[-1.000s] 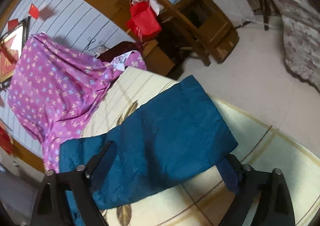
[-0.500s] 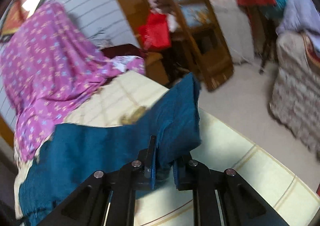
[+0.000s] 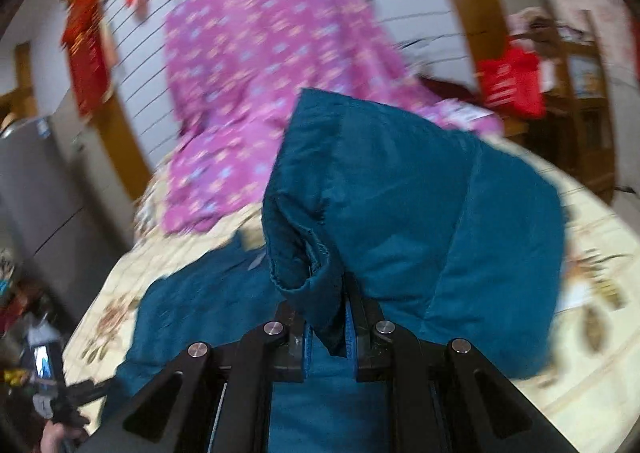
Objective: Fold large clothes
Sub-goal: 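Grasp the sleeve with the right tool and fold it across the body, then open the right tool to release the folded sleeve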
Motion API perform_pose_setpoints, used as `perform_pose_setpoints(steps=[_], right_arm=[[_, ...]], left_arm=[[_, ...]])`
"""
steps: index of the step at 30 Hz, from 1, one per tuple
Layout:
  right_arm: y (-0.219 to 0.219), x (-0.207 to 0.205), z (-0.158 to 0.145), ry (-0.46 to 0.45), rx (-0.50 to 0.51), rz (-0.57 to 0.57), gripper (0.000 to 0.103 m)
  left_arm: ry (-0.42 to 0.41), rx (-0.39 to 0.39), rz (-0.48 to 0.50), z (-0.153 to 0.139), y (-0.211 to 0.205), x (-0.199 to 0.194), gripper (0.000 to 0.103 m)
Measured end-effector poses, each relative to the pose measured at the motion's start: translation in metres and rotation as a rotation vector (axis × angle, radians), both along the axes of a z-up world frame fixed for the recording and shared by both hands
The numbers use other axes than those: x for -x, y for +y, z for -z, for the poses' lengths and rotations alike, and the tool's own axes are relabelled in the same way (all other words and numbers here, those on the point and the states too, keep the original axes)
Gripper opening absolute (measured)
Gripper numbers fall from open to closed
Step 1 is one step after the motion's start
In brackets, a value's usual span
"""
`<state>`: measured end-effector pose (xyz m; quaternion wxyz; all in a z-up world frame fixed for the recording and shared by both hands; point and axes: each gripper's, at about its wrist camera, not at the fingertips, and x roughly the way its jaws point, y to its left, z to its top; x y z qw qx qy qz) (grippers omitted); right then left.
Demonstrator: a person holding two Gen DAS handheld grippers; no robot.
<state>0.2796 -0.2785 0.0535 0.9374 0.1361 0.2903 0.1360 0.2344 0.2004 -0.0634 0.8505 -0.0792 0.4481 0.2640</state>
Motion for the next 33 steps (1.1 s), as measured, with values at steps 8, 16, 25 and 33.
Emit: perform_pose_setpoints(steps=[8, 16, 25, 33], right_arm=[[0.143, -0.026, 0.052, 0.084, 0.037, -0.193, 0.013], [0.260, -0.043, 0.068, 0.075, 0.019, -0.331, 0.013], [0.271, -0.032, 0.075, 0.162, 0.062, -0.337, 0.083], [0.190, 0.028, 0.064, 0.159, 0.517, -0.144, 0.083]], left_arm=[[-0.040, 0.059, 0.004, -0.014, 0.022, -0.007, 0.073], [-0.067, 0.095, -0.006, -0.022, 0.033, -0.006, 0.073], [-0.066, 0.144, 0.014, -0.018, 0.024, -0.012, 0.073], [-0.209, 0.270, 0.209, -0.034, -0.015, -0.021, 0.073]])
